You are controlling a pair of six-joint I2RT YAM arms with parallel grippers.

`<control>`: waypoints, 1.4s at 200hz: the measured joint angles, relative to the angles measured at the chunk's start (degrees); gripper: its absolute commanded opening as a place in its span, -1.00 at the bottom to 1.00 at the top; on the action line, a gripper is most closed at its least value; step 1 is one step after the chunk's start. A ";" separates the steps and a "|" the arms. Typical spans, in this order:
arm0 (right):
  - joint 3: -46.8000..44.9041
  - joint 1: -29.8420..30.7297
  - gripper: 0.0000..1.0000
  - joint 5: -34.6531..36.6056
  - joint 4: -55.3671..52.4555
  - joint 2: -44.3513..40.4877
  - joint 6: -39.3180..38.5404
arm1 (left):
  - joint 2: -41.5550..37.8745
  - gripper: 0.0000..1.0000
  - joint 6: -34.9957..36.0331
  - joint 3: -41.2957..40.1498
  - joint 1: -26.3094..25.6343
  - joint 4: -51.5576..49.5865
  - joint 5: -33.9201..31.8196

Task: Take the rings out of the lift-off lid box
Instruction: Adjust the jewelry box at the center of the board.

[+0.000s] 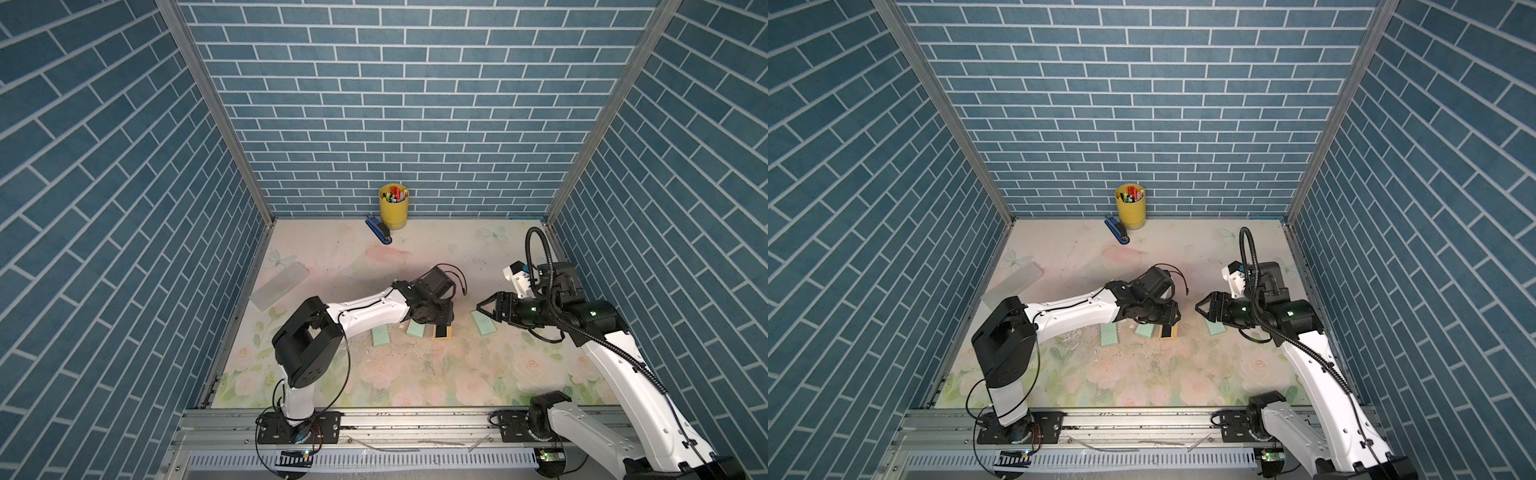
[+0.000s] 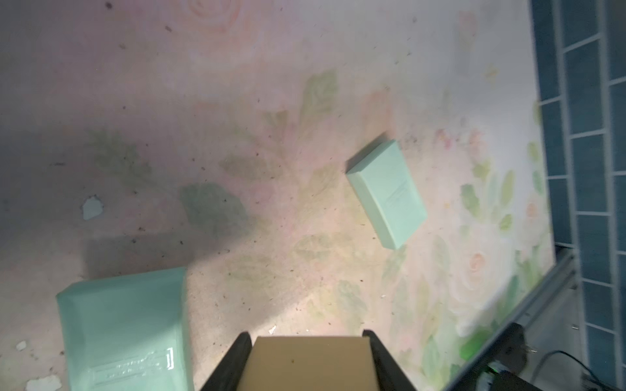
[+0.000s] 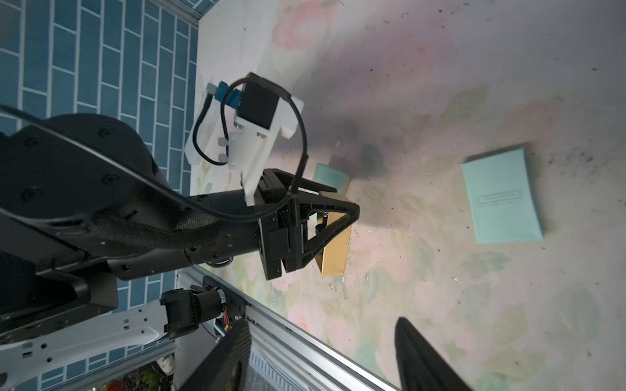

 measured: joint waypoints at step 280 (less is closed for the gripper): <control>-4.61 -1.38 -0.08 4.85 2.14 12.22 -8.02 | -4.90 0.04 -0.20 -3.69 -2.89 -6.75 -0.50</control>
